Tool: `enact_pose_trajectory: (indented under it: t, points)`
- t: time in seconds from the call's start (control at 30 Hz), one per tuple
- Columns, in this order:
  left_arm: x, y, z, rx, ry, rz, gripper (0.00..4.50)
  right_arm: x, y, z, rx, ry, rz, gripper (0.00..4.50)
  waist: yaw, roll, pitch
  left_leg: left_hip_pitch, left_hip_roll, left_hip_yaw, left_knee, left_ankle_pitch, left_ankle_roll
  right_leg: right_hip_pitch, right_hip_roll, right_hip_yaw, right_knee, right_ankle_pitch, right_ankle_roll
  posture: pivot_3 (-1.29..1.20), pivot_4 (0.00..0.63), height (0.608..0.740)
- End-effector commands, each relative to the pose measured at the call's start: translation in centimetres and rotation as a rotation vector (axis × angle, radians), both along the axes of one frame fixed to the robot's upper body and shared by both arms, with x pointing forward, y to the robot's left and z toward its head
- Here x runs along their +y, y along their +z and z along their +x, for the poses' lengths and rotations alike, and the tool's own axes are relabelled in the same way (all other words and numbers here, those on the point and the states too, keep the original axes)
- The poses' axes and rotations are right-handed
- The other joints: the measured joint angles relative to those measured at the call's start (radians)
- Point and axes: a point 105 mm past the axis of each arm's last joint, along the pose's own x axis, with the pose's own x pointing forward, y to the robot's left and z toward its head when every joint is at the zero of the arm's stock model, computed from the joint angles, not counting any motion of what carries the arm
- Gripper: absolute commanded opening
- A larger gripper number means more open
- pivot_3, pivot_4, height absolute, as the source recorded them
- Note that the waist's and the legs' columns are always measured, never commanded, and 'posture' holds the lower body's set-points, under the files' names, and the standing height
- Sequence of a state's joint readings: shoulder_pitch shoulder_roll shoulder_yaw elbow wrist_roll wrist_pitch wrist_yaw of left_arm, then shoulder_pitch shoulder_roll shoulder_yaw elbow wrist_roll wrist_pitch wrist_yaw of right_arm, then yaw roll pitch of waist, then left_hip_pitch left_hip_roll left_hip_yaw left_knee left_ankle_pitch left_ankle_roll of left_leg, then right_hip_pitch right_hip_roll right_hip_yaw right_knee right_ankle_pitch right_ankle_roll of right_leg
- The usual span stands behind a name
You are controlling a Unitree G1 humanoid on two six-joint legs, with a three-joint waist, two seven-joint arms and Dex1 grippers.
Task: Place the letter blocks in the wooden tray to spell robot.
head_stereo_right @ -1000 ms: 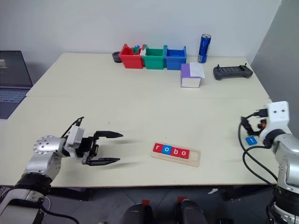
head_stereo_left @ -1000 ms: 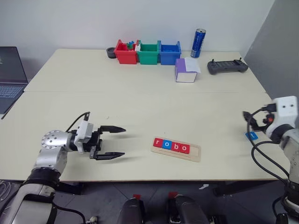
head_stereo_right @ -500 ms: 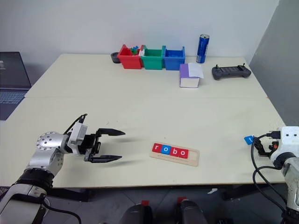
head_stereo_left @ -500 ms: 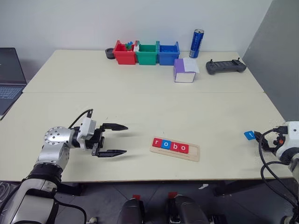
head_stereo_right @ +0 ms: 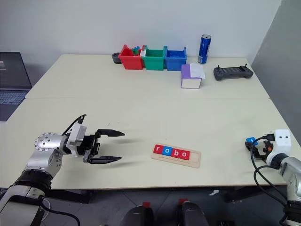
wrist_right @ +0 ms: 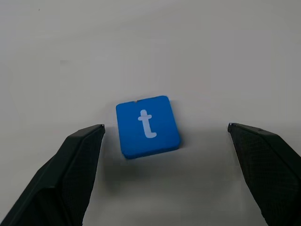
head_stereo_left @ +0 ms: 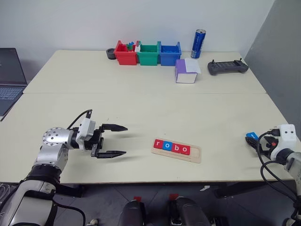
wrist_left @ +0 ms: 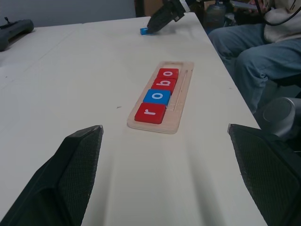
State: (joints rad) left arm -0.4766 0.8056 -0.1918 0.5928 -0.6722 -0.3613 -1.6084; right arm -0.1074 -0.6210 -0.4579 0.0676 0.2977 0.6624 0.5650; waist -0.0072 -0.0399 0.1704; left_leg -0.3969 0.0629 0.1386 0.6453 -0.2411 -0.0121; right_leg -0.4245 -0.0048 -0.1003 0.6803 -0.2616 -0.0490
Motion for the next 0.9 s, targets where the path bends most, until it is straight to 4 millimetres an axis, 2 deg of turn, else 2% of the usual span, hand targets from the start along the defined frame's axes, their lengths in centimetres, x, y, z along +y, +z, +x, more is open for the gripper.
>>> enact_pose_trajectory:
  t: [0.03,0.27,0.3,0.37,0.47,0.6,0.67,0.77,0.9]
  points:
    - [0.5,0.7,-0.2,-0.035,0.004,0.0,4.5,1.1,0.6,0.4,-0.023,0.055,-0.001,4.46,-0.001,0.0,0.0,0.0,0.0,0.0,0.0,0.0,0.0,0.0,0.0,0.0,0.0,0.0,0.0,0.0,0.15,0.74]
    - [0.6,0.6,-0.4,-0.031,0.004,-0.002,4.5,1.1,-0.9,1.1,0.024,0.011,-0.026,4.46,-0.003,-0.001,-0.001,0.001,0.0,0.0,0.0,0.0,0.0,0.0,0.0,0.0,0.0,0.0,0.0,0.0,0.15,0.74]
    - [0.6,0.6,-0.4,-0.034,0.004,0.001,4.5,1.5,-0.7,1.1,0.015,0.014,-0.004,4.29,-0.002,-0.001,-0.001,0.001,0.0,0.0,0.0,0.0,0.0,0.001,0.0,0.0,0.0,0.0,0.001,0.0,0.15,0.74]
    - [0.8,0.8,-0.2,-0.041,0.009,0.008,4.5,2.3,-0.1,1.3,-0.022,-0.004,0.023,3.88,-0.003,-0.002,-0.001,0.001,0.0,0.0,0.0,0.0,0.0,0.001,0.0,0.0,0.0,0.0,0.001,0.0,0.15,0.74]
    - [1.1,1.1,-0.1,-0.046,0.019,0.016,4.5,4.4,0.0,0.5,-0.001,0.003,-0.009,2.86,-0.003,-0.002,-0.001,0.001,0.001,-0.001,0.0,0.0,0.0,0.0,0.0,0.0,0.0,0.0,0.0,0.0,0.15,0.74]
    - [1.2,1.0,0.0,-0.046,0.023,0.019,4.5,7.4,1.7,0.0,-0.021,-0.005,-0.015,1.46,-0.004,-0.001,-0.001,0.0,0.001,-0.001,0.0,0.0,0.0,0.0,0.001,0.0,0.0,0.0,0.0,0.0,0.15,0.74]
    - [1.2,1.0,0.0,-0.046,0.023,0.019,4.5,8.5,2.5,-0.1,-0.034,-0.013,-0.017,1.46,-0.003,-0.001,-0.001,0.0,0.001,-0.001,0.0,0.0,0.0,0.0,0.001,0.0,0.0,0.0,0.0,0.0,0.15,0.74]
    - [1.1,1.0,0.3,-0.048,0.025,0.019,4.5,11.2,3.7,-0.6,-0.062,-0.034,-0.041,1.46,-0.001,-0.001,-0.001,-0.001,0.001,-0.001,0.0,0.0,0.0,-0.001,0.001,0.0,0.0,0.0,0.0,0.0,0.15,0.74]
    - [0.9,1.1,0.6,-0.051,0.023,0.016,4.5,12.0,4.0,-1.0,-0.055,-0.08,-0.084,1.46,0.002,-0.001,-0.001,-0.002,0.001,-0.002,0.0,0.0,0.0,-0.002,0.001,-0.001,0.0,0.0,0.0,0.0,0.15,0.74]
